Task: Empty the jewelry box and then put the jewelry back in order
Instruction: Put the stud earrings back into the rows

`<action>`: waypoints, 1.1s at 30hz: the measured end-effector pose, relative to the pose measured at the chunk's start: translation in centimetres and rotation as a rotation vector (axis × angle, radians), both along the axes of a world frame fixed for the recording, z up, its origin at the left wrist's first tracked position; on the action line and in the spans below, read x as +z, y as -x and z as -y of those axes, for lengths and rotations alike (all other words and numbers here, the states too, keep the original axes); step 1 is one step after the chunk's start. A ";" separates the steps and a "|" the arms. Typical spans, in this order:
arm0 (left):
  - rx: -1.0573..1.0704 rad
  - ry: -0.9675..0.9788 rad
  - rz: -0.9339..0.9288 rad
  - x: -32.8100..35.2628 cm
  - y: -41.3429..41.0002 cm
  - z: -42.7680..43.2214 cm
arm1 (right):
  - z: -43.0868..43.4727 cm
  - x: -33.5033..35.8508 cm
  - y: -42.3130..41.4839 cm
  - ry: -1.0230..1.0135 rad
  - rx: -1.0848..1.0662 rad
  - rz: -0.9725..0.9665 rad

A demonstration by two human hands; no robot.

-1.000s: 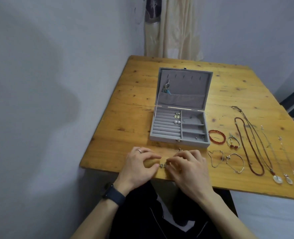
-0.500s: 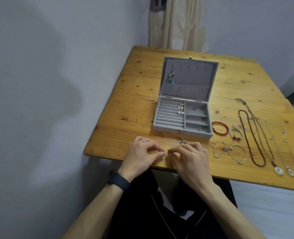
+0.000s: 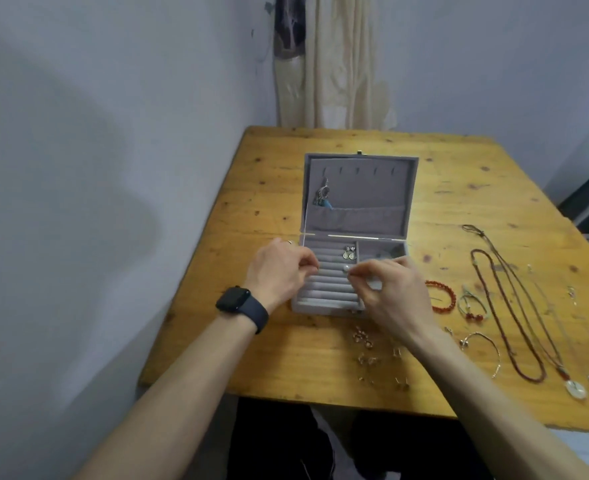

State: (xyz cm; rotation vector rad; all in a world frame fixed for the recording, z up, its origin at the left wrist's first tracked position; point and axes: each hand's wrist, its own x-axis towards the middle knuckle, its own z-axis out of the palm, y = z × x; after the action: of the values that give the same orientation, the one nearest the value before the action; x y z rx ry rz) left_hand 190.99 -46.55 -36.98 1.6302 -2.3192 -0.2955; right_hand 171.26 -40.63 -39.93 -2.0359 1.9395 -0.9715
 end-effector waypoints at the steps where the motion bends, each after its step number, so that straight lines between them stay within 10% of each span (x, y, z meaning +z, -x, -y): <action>1: -0.008 0.009 0.038 0.1 0.4 0.7 | 0.8 0.0 -0.1 -0.017 -0.001 -0.044; 33: -0.071 -0.050 0.021 -1.7 1.6 3.2 | 6.4 1.0 -1.7 -0.238 0.064 -0.330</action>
State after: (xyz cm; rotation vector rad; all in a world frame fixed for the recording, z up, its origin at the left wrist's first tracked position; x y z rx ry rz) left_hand 189.37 -49.75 -38.67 1.5831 -2.4078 -0.3559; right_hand 172.95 -46.99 -38.96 -2.2071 2.0098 -0.3841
